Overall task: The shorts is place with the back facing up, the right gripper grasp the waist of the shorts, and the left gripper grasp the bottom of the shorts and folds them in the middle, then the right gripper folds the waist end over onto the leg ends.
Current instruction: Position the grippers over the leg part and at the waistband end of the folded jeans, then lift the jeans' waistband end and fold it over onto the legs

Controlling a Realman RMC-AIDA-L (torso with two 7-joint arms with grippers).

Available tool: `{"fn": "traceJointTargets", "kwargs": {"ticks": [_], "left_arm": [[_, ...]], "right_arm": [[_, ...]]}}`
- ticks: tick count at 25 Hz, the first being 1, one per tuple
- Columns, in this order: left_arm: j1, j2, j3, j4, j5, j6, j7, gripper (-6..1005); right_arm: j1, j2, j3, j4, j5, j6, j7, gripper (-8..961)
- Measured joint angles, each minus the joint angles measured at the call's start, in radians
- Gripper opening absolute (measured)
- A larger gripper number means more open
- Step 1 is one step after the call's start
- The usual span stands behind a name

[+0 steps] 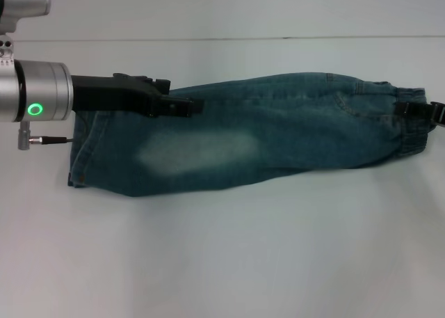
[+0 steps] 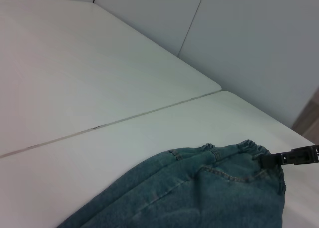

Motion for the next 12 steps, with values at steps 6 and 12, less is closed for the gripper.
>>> {"fn": "traceJointTargets", "kwargs": {"ticks": [6,12], "left_arm": [[-0.002,0.000,-0.001,-0.001,0.002,0.000,0.000,949],[-0.002,0.000,-0.002,-0.002,0.007,0.000,0.000,950]], "right_arm": [[-0.001,-0.003,0.002,-0.002,0.000,0.000,0.007,596],[0.001,-0.005,0.004,-0.002,0.013,0.003,0.002,409]]}}
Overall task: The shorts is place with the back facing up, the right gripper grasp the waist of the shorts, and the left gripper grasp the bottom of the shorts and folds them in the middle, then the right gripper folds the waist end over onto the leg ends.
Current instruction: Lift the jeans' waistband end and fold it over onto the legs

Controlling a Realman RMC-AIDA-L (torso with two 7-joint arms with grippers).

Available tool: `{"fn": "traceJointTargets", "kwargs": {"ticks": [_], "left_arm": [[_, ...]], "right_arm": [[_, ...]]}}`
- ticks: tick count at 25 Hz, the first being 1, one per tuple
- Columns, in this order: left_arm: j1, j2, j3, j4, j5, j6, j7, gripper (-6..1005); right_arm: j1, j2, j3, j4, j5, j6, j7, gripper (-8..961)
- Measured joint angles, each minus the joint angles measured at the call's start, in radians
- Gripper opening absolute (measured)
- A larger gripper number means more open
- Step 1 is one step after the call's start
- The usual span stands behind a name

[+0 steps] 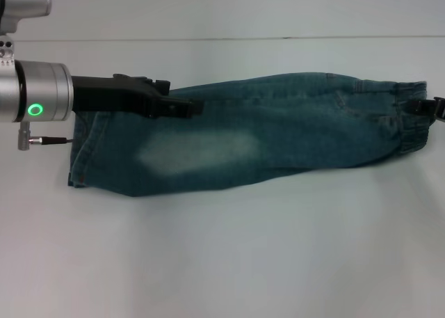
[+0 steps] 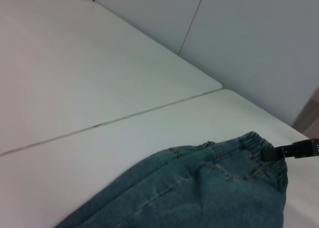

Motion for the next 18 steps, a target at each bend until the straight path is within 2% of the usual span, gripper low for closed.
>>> {"fn": "traceJointTargets", "kwargs": {"ticks": [9,18], "left_arm": [[0.001,-0.001,0.001,0.000,0.001,0.000,-0.001,949],[0.003,-0.004,0.002,-0.034,0.000,0.002,-0.029,948]], "right_arm": [[-0.001,0.000,-0.001,-0.001,0.028,-0.005,-0.020,117],[-0.012,0.000,0.002,-0.002,0.077,-0.031,-0.049,107]]}}
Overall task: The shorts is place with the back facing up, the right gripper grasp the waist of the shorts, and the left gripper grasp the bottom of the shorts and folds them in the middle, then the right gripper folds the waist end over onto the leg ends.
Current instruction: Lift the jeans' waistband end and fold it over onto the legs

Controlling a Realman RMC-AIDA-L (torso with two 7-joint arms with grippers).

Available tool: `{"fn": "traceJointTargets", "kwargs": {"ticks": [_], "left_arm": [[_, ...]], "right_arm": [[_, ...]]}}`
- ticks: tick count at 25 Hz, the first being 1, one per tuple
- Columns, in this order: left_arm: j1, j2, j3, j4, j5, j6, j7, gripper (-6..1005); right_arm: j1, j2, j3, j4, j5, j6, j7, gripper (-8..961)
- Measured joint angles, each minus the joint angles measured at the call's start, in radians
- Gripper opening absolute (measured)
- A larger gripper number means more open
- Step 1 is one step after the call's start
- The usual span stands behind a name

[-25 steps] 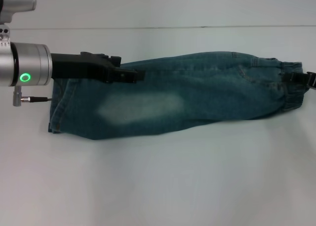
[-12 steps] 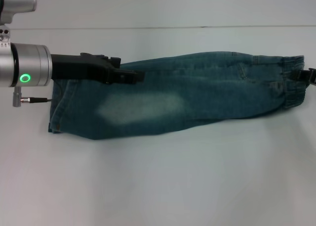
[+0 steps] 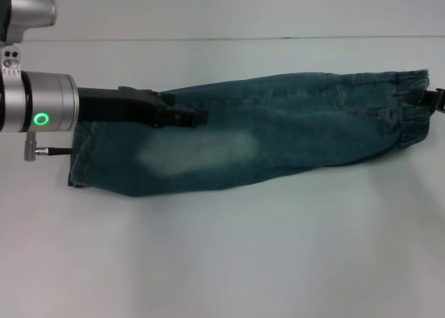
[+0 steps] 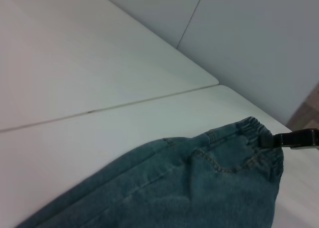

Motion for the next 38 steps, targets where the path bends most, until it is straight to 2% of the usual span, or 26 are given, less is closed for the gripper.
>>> {"fn": "traceJointTargets", "kwargs": {"ticks": [11,17,25,30,38], "left_arm": [[-0.007,-0.002,0.005,-0.004,-0.007,-0.002,-0.087,945],[-0.011,-0.004,0.023,-0.011,-0.036,-0.010,-0.139,831],[-0.011,-0.007,0.027,-0.063,-0.081,-0.048,-0.152,609],[-0.011,-0.009,0.038,-0.096,-0.096,-0.077,-0.145,399],[-0.019,-0.010,0.150,-0.163,-0.136,-0.172,-0.143,95]], "right_arm": [[0.008,0.000,-0.002,-0.013,0.000,-0.016,-0.001,107],[0.011,0.000,0.000,-0.019,0.000,-0.025,-0.002,107],[0.004,0.002,0.001,-0.036,0.026,-0.052,-0.005,107],[-0.003,0.011,-0.003,-0.065,0.034,-0.065,0.000,106],[-0.003,0.008,-0.004,-0.066,0.035,-0.072,0.002,106]]}}
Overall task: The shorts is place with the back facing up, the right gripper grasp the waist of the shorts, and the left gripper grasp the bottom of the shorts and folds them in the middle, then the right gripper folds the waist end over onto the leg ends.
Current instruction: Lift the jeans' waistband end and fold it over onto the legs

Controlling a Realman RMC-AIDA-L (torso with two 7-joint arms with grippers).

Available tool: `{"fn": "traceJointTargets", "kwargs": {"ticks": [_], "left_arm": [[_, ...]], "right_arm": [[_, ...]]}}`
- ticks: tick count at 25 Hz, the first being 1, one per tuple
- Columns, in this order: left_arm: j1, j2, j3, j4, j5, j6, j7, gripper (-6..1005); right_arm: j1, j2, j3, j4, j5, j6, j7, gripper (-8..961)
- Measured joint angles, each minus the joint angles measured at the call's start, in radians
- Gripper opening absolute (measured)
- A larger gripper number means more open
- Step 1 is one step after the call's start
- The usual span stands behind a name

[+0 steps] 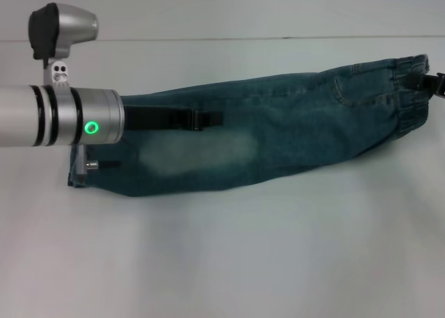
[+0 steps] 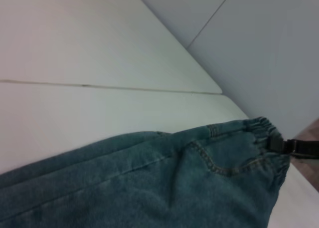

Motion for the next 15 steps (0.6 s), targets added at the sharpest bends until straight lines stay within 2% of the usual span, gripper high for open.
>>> {"fn": "traceJointTargets", "kwargs": {"ticks": [3,8,15], "left_arm": [[-0.001,-0.001,0.035,-0.013,-0.027,-0.032,0.000,-5],[-0.001,-0.004,0.115,-0.040,-0.065,-0.098,-0.003,-1],[-0.003,-0.005,0.140,-0.057,-0.079,-0.149,-0.004,1]], "right_arm": [[0.000,-0.003,0.004,0.000,0.001,-0.017,-0.001,106],[0.000,-0.001,0.008,-0.028,0.005,-0.047,0.001,106],[0.003,0.003,0.014,-0.090,0.010,-0.103,0.026,106]]}}
